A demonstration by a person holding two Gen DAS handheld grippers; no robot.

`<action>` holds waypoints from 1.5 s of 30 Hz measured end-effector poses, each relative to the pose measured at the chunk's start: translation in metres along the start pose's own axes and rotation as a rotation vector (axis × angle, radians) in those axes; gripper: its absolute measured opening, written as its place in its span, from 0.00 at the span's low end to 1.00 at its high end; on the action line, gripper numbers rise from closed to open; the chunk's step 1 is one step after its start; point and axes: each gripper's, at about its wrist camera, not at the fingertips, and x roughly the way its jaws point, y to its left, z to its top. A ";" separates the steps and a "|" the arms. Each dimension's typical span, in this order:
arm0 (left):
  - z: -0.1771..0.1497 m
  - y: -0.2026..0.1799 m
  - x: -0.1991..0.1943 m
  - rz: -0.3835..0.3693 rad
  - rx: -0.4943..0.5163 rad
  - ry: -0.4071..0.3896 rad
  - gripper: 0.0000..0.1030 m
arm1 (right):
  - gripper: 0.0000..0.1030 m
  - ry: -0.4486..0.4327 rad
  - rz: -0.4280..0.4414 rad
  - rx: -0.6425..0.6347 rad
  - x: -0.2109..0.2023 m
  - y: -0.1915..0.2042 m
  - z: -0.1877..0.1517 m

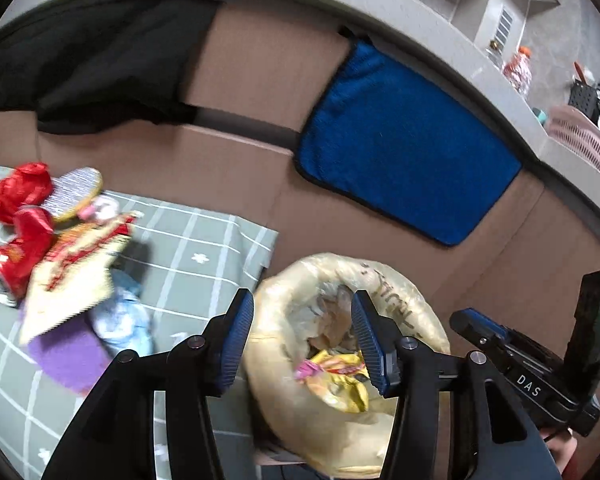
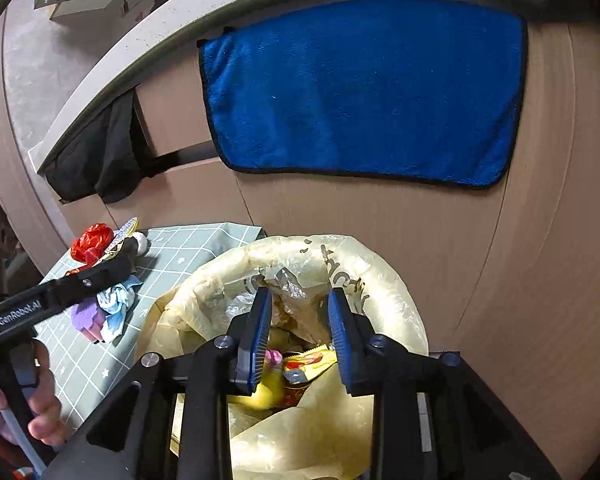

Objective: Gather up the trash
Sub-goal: 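Return both grippers to the table and reach toward the cream snack bag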

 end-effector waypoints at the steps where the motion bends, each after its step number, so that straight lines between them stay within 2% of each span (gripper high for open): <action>1: 0.001 0.003 -0.007 0.010 -0.003 -0.015 0.50 | 0.27 -0.003 -0.002 -0.006 -0.002 0.003 0.001; 8: 0.012 0.031 -0.063 0.038 -0.061 -0.118 0.50 | 0.27 -0.036 0.007 -0.097 -0.019 0.041 0.011; 16: 0.032 0.097 -0.137 0.131 -0.167 -0.293 0.51 | 0.32 -0.054 0.131 -0.190 -0.025 0.104 0.019; 20: 0.036 0.138 -0.147 0.189 -0.227 -0.284 0.51 | 0.33 -0.017 0.204 -0.219 -0.009 0.138 0.018; 23: 0.028 0.172 -0.148 0.216 -0.275 -0.240 0.51 | 0.33 0.026 0.257 -0.237 0.008 0.160 0.013; 28: 0.001 0.203 -0.140 0.193 -0.301 -0.147 0.51 | 0.33 0.103 0.320 -0.307 0.042 0.201 0.000; 33: -0.028 0.222 -0.137 0.151 -0.356 -0.081 0.51 | 0.33 0.129 0.356 -0.334 0.076 0.237 0.009; 37: -0.043 0.229 -0.141 0.145 -0.364 -0.076 0.51 | 0.35 0.146 0.339 -0.294 0.111 0.254 0.025; 41: -0.048 0.238 -0.153 0.165 -0.378 -0.103 0.51 | 0.35 0.251 0.302 -0.225 0.157 0.254 0.026; 44: -0.050 0.248 -0.158 0.150 -0.414 -0.106 0.51 | 0.23 0.338 0.338 -0.201 0.170 0.251 0.010; 45: -0.051 0.251 -0.158 0.141 -0.425 -0.104 0.51 | 0.23 0.348 0.350 -0.208 0.169 0.252 0.005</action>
